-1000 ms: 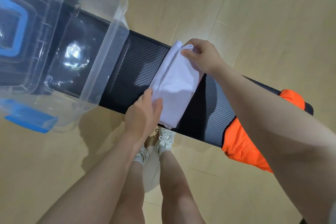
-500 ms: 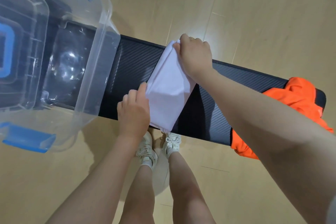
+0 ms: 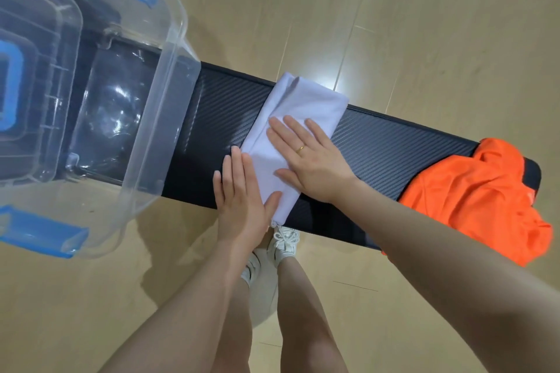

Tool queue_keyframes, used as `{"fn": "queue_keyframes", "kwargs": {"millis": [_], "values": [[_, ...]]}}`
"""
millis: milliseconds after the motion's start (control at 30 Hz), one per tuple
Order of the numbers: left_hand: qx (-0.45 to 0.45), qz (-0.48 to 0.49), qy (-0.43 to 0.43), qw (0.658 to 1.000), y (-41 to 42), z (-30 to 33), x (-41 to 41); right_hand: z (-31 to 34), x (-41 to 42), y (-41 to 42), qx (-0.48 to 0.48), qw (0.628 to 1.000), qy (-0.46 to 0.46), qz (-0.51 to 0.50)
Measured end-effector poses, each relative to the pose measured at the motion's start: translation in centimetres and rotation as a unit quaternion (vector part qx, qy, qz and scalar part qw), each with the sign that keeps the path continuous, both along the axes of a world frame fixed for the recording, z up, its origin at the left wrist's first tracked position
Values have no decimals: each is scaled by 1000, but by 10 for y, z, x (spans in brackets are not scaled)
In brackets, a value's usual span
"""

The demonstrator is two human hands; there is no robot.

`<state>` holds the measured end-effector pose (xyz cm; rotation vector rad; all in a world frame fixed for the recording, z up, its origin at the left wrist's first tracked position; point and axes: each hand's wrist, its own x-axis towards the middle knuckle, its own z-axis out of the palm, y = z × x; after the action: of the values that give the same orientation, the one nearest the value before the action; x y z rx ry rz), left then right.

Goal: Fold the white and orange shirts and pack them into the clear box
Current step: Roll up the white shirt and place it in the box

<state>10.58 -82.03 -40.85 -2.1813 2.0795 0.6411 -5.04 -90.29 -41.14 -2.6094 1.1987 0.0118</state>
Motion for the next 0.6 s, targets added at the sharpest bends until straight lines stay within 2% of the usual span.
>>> {"fn": "queue_keyframes", "kwargs": {"millis": [200, 267, 367, 500, 600], "values": [[7, 15, -12, 1000, 0, 2, 0, -6, 0, -45, -19, 999, 30, 31], [18, 22, -9, 1000, 0, 1, -1, -3, 2, -60, -17, 999, 44, -7], [31, 61, 8, 998, -3, 7, -3, 3, 8, -74, 59, 988, 31, -138], [71, 182, 91, 976, -10, 31, -9, 13, 9, -71, 116, 965, -16, -234], [97, 334, 110, 931, -14, 46, -13, 22, -3, -64, 158, 939, -29, -304]]}}
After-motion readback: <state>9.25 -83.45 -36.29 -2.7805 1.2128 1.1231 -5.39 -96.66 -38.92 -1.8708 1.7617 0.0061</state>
